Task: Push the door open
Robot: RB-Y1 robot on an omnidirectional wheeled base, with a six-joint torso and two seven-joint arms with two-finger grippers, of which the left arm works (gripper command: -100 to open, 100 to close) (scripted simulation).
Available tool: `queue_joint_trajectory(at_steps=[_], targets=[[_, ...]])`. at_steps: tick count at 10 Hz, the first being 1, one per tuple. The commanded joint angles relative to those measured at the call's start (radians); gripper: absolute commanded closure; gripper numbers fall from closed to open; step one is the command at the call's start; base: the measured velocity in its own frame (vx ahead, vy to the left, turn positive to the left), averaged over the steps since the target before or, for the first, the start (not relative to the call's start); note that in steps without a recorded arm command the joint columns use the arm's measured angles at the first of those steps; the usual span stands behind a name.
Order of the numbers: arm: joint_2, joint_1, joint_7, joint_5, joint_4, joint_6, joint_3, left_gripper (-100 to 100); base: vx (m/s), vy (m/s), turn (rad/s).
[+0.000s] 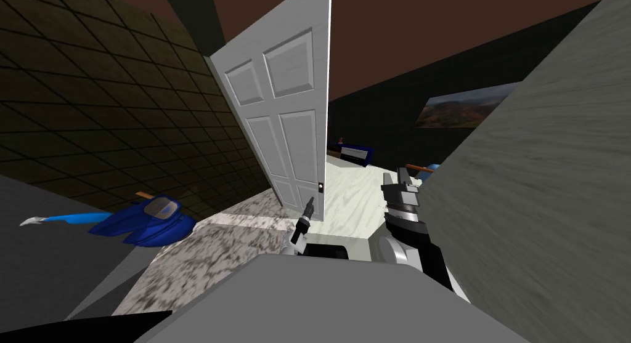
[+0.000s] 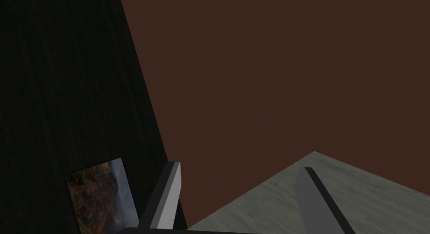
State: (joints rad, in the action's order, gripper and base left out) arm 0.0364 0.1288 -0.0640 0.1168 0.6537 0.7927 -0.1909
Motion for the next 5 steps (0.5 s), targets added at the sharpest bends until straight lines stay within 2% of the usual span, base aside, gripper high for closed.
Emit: queue_joint_trajectory(at_steps=[1, 2, 5], targets=[[0.0, 0.0, 0.0, 0.0, 0.0, 0.0, 0.0, -100, -0.053, 0.004, -0.003], [-0.03, -0.001, 0.004, -0.001, 0.0, 0.003, 0.003, -100, 0.097, -0.026, -0.032], [-0.056, -0.001, 0.01, -0.003, -0.003, 0.011, 0.009, -100, 0.239, -0.058, -0.024]])
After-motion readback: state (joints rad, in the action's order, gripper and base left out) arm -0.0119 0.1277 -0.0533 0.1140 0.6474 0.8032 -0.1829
